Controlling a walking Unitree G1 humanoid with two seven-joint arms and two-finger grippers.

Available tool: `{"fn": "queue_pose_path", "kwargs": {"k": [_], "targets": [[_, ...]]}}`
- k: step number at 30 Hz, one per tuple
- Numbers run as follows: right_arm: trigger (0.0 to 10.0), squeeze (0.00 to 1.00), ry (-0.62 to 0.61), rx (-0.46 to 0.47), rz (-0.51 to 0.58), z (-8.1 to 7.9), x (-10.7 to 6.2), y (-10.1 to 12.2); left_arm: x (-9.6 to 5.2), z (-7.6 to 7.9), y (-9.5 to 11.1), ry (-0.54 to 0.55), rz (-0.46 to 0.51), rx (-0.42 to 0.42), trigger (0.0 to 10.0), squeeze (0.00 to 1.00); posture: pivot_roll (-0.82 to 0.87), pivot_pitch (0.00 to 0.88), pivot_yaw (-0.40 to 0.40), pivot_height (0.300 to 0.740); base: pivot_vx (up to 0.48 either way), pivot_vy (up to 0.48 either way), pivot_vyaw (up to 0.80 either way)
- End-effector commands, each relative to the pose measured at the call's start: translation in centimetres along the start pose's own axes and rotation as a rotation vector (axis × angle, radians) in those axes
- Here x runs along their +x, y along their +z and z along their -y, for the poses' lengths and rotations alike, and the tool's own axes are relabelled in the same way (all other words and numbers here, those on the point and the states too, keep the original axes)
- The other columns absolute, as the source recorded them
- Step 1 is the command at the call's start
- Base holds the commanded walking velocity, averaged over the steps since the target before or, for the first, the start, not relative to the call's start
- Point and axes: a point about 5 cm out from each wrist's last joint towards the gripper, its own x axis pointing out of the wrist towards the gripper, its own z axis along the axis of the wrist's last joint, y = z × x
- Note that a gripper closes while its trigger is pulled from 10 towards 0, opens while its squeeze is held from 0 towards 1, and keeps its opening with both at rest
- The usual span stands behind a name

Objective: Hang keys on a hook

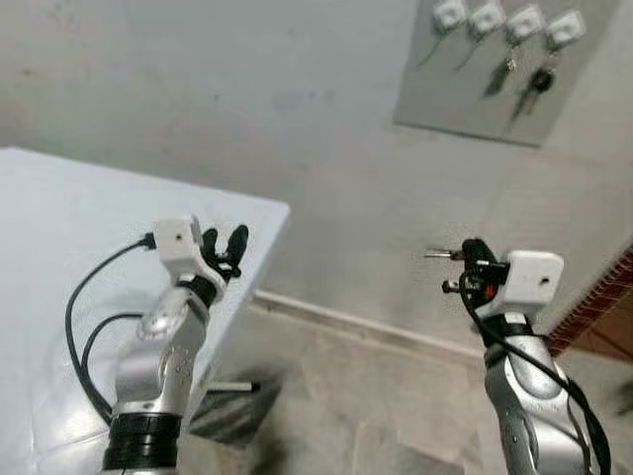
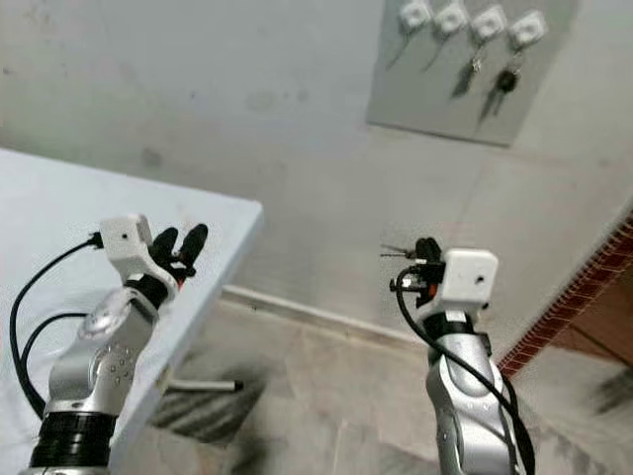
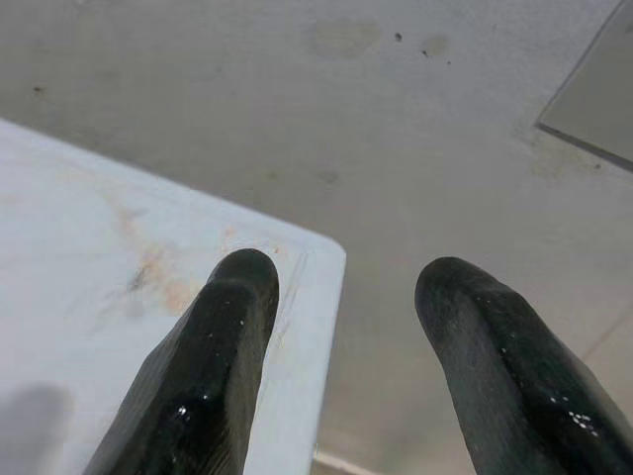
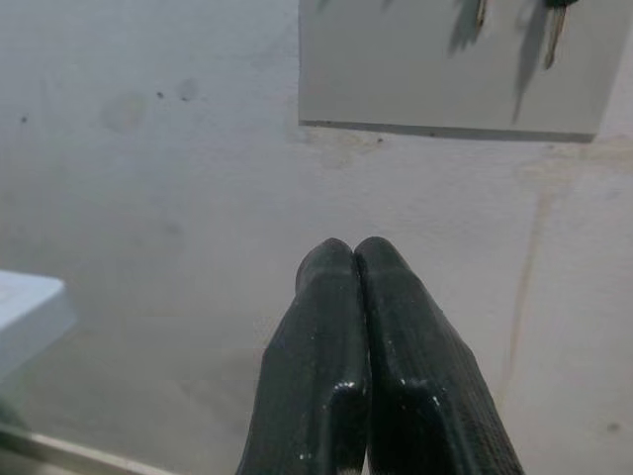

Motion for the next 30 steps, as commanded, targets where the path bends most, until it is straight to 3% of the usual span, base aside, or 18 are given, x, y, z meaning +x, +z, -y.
{"fn": "queue_pose_path", "kwargs": {"k": [1,15,30], "targets": [[10.0,0.0,-0.024,-0.009,0.007,0.76,-0.08,0.29,0.2,0.9,-0.12,-0.026,-0.01,0.003,10.0,0.0,0.02,0.093,-0.006,0.74,0.401,0.0,0.0],[10.0,0.0,-0.019,-0.003,0.009,0.65,0.09,0.28,0.31,1.23,-0.37,-0.037,-0.024,0.035,10.0,0.0,0.03,0.079,-0.01,0.74,0.321,0.0,0.0],[10.0,0.0,-0.013,-0.005,0.012,0.6,0.22,0.39,0.38,1.42,-0.41,-0.041,-0.025,0.059,10.0,0.0,0.02,0.076,-0.014,0.74,0.281,-0.308,0.0]]}}
